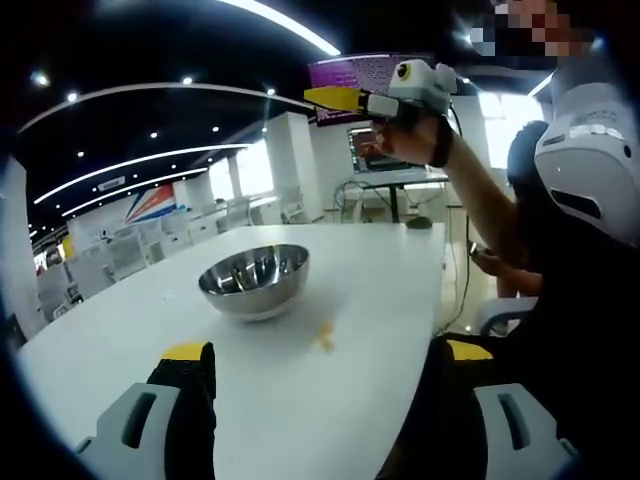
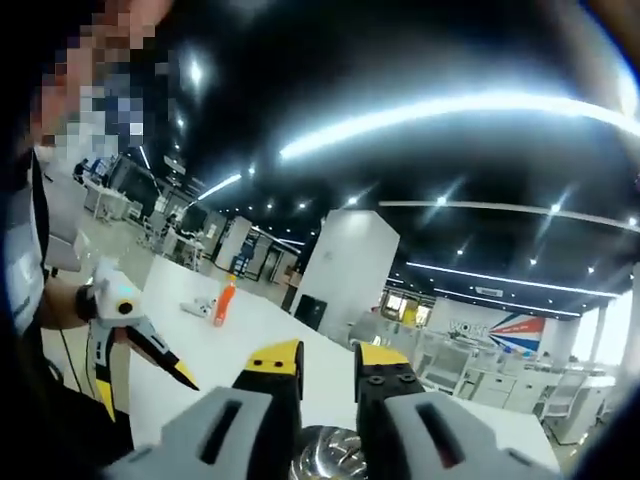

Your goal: Pick up the QQ candy scattered on the table and place it into the stainless steel bowl on the table

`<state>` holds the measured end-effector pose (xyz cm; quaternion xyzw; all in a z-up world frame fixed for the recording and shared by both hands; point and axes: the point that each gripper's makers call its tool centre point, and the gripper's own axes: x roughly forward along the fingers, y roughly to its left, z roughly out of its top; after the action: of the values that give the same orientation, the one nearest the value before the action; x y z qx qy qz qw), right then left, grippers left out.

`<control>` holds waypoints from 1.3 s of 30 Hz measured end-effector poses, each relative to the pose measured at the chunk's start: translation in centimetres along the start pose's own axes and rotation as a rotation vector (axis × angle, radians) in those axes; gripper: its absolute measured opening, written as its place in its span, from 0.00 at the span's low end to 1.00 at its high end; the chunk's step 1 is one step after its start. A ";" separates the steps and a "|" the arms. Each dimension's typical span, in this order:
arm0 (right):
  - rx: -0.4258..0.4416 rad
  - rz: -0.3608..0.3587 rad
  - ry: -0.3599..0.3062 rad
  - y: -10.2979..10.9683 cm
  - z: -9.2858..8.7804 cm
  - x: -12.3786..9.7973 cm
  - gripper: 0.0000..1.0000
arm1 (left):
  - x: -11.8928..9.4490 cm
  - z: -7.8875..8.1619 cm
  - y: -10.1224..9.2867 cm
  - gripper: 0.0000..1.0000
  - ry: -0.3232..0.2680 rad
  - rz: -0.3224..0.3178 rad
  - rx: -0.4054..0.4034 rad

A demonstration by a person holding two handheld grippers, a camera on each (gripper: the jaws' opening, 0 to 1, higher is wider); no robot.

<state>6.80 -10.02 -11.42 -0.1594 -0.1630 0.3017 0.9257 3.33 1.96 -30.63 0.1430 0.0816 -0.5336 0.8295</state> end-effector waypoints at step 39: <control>0.276 0.222 0.439 12.1 -24.6 -0.5 0.19 | 1.0 0.3 -0.1 0.93 0.001 -0.011 0.009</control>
<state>10.10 -5.91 -38.35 -0.1105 0.1026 0.3786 0.9132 3.67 0.94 -30.66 0.1467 0.0807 -0.5385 0.8258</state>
